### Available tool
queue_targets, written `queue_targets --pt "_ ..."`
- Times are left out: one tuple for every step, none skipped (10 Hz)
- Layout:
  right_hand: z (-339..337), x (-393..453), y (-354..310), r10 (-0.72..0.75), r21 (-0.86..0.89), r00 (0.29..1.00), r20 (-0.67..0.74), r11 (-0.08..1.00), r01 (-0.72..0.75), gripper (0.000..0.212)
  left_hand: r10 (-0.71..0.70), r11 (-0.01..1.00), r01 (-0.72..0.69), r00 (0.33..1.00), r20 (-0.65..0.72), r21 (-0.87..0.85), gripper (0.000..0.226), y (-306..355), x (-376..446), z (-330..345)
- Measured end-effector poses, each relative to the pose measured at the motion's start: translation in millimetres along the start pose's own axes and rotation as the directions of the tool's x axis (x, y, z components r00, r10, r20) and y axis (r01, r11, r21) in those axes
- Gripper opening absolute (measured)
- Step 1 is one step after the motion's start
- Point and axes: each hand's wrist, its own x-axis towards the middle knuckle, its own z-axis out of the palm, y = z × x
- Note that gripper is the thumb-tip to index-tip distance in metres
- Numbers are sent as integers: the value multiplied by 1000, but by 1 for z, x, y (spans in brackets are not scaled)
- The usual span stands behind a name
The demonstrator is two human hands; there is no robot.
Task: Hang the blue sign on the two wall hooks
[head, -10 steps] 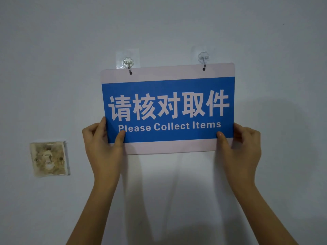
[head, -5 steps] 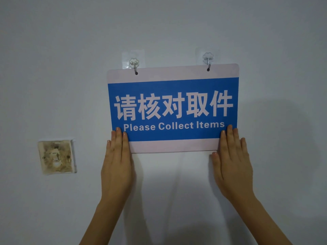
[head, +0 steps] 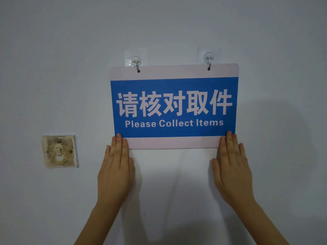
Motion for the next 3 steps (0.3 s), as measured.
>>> queue_targets --pt "-4 -1 -1 4 29 1000 7 1000 -4 59 -14 1000 14 1000 8 -23 53 3 -3 -2" --pt "-13 -6 -3 -16 69 1000 17 998 14 65 -41 998 41 999 5 -53 55 7 -6 -10" --pt "-15 -24 -6 -72 110 997 11 991 70 64 -58 995 56 998 -25 -80 56 14 -16 -13"
